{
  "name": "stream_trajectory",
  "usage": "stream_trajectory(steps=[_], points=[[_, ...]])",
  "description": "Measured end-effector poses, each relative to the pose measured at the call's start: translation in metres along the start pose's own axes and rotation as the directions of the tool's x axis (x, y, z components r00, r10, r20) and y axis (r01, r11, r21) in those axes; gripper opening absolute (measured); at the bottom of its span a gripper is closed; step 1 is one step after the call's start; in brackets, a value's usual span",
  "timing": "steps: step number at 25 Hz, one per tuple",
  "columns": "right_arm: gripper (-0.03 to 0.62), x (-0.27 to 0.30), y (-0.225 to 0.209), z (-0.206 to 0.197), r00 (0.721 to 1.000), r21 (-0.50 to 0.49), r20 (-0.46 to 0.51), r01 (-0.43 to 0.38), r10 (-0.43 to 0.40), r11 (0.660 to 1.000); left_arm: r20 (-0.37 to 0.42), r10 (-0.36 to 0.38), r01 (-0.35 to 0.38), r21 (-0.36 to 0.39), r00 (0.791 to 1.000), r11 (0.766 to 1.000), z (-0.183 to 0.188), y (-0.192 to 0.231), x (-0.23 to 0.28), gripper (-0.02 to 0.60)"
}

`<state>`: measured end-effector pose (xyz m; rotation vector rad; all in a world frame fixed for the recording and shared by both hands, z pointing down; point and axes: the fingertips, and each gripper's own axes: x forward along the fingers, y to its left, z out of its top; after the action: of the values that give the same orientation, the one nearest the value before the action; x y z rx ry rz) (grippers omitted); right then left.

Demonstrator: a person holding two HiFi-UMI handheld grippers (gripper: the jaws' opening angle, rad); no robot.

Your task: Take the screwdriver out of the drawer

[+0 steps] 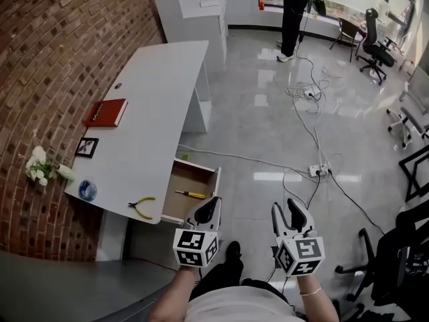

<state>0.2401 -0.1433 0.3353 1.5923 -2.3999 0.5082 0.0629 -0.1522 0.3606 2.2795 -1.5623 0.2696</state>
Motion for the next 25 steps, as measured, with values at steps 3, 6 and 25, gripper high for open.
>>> stream_trajectory(steps=[3,6,25], points=[[0.147,0.019,0.002,0.008,1.0,0.009,0.004,0.011,-0.011,1.0,-0.002,-0.009,0.009,-0.006,1.0,1.0,0.006,0.016,0.013,-0.006],[0.147,0.03,0.002,0.012,1.0,0.015,0.004,0.019,-0.019,1.0,-0.001,-0.015,0.015,-0.008,1.0,1.0,0.009,0.025,0.021,-0.006],[0.147,0.106,0.017,0.032,0.985,-0.015,-0.06,-0.161,0.16,0.987,0.027,0.16,-0.157,-0.089,0.987,0.983,0.019,0.07,0.036,-0.006]])
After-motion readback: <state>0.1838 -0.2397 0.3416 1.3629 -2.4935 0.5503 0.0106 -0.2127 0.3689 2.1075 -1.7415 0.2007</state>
